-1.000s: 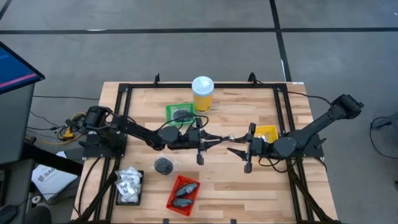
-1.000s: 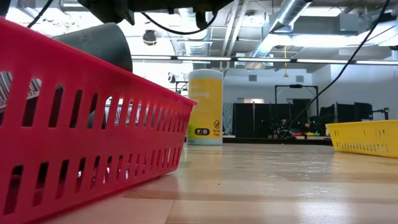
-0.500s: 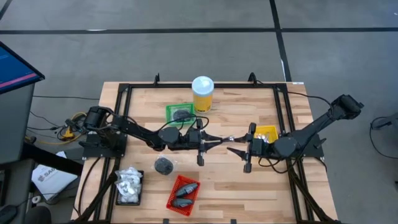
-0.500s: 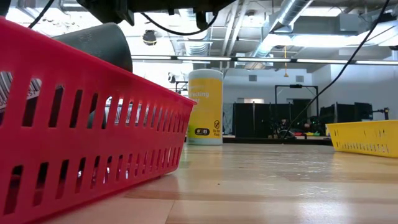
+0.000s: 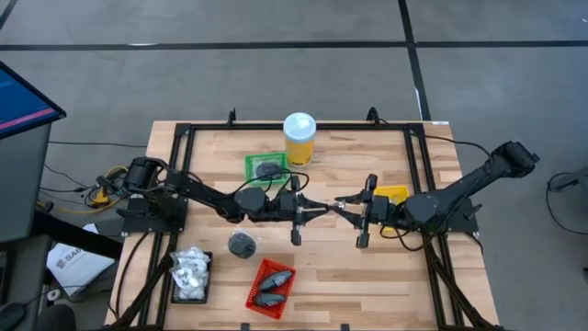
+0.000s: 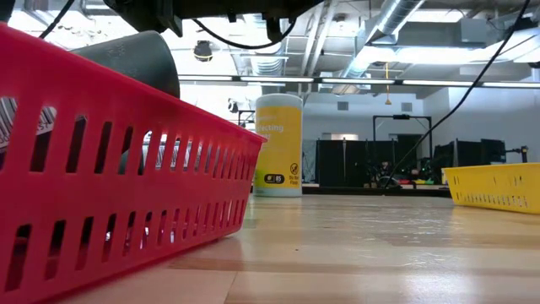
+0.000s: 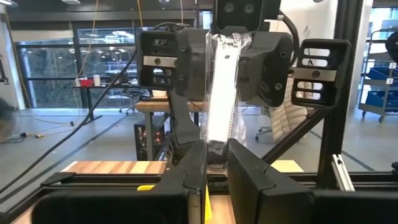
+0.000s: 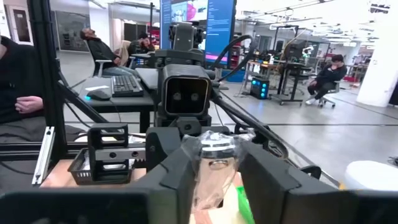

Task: Pick & Place Travel size toiletries
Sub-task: Put the silver nail cutter into the yellow bin

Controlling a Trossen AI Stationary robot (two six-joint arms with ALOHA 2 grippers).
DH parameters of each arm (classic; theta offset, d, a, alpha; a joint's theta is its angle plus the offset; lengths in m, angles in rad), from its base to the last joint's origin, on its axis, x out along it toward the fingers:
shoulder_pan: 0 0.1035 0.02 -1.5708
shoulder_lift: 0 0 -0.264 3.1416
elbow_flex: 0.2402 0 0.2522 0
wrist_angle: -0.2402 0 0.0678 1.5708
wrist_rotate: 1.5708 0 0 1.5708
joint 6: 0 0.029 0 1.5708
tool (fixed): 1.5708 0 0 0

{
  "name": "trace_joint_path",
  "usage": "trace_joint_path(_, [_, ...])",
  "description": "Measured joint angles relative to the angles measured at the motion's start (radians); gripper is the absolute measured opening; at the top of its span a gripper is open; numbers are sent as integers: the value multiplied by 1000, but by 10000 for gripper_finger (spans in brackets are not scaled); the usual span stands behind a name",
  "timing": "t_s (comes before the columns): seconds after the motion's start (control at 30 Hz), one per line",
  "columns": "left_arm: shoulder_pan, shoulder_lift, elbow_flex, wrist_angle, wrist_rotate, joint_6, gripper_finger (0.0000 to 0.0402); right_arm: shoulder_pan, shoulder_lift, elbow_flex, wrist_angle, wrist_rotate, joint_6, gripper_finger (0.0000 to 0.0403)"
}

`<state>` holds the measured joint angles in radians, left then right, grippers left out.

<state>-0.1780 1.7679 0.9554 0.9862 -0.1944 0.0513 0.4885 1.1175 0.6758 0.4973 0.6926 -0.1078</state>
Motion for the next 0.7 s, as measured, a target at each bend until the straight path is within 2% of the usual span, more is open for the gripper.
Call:
trace_joint_path(0.13, [1, 0, 0, 1, 0, 1, 29, 1, 0, 0, -1, -6, -2, 46])
trace_joint_path(0.27, [0, 0, 0, 2, 0, 1, 34, 2, 0, 0, 0, -12, -4, 50])
trace_joint_path(0.53, [0, 0, 0, 1, 0, 0, 86, 0, 0, 0, -3, -12, -22, 50])
trace_joint_path(0.7, [0, -1, 0, -10, -1, 0, 102, 1, -28, 0, -62, 1, -13, 50])
